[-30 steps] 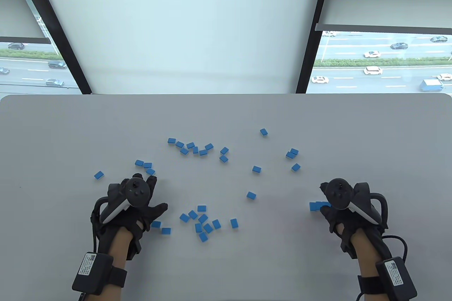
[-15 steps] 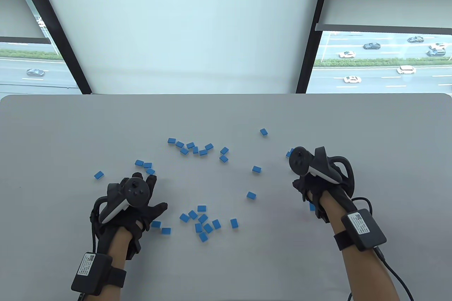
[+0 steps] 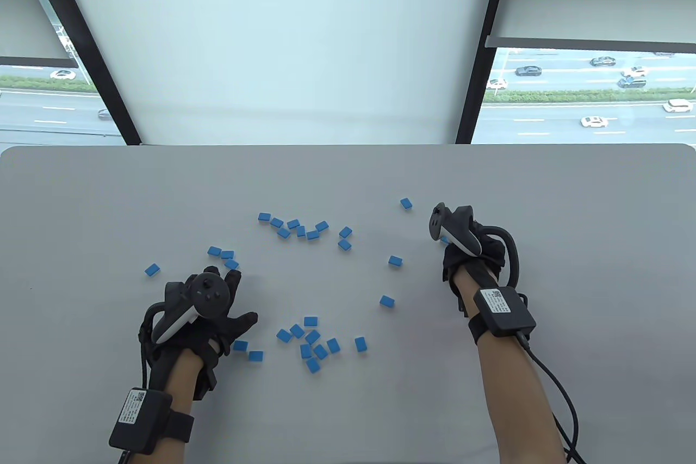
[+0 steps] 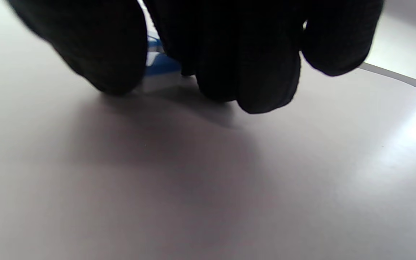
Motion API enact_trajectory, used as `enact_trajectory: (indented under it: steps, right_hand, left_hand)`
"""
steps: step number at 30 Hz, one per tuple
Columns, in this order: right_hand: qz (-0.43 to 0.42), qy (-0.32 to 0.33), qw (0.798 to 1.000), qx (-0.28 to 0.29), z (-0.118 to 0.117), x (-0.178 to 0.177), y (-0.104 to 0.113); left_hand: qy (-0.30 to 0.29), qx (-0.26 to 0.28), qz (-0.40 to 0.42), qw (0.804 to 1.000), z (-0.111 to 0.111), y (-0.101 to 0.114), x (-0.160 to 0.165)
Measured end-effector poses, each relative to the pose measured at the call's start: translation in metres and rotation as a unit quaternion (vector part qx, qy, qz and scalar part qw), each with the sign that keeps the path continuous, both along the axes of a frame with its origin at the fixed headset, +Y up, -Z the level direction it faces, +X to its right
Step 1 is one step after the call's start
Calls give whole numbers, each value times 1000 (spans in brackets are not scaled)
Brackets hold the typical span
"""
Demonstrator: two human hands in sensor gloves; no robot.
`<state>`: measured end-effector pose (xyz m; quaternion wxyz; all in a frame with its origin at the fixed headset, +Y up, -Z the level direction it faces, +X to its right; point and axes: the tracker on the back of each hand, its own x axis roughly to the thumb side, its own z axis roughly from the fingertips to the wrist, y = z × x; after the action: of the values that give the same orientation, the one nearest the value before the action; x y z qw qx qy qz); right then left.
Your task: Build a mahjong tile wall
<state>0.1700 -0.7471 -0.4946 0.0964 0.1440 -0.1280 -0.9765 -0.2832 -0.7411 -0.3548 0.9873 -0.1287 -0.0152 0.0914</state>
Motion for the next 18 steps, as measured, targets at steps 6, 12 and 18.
enact_trajectory:
  steps: [6, 12, 18]
  right_hand:
    - [4, 9, 1000, -15, 1, -2, 4]
    - [12, 77, 995, 57, 22, 2, 31]
    - [21, 146, 982, 119, 65, 16, 70]
  left_hand:
    - [1, -1, 1, 1000, -1, 1, 0]
    - [-1, -3, 2, 1000, -1, 0, 0]
    - [-5, -1, 1, 1000, -1, 0, 2]
